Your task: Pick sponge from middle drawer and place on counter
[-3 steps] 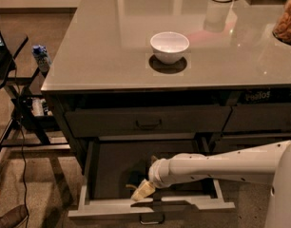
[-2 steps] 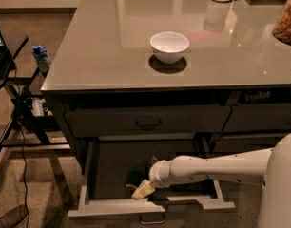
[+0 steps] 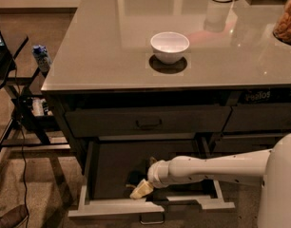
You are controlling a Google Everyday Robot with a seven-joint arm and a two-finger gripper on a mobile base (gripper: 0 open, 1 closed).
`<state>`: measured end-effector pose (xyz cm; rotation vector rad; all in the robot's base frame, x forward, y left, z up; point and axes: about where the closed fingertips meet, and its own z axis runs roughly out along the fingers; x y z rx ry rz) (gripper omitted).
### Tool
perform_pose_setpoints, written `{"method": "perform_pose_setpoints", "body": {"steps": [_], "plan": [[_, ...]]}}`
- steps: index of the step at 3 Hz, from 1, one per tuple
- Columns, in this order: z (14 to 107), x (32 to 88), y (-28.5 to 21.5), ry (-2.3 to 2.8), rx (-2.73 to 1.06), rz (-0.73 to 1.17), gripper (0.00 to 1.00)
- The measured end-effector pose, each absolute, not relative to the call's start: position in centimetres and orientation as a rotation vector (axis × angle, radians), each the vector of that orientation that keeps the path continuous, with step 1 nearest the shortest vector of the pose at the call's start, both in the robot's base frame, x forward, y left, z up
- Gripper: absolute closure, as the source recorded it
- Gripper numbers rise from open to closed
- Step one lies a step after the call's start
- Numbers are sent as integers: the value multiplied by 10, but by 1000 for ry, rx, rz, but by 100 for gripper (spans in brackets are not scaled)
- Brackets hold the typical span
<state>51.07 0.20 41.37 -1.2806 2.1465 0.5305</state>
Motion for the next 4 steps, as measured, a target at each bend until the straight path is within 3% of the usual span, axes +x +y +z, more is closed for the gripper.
{"method": "perform_pose_setpoints", "body": {"steps": [4], "plan": [[375, 522, 3, 2131, -1222, 561, 0]]}}
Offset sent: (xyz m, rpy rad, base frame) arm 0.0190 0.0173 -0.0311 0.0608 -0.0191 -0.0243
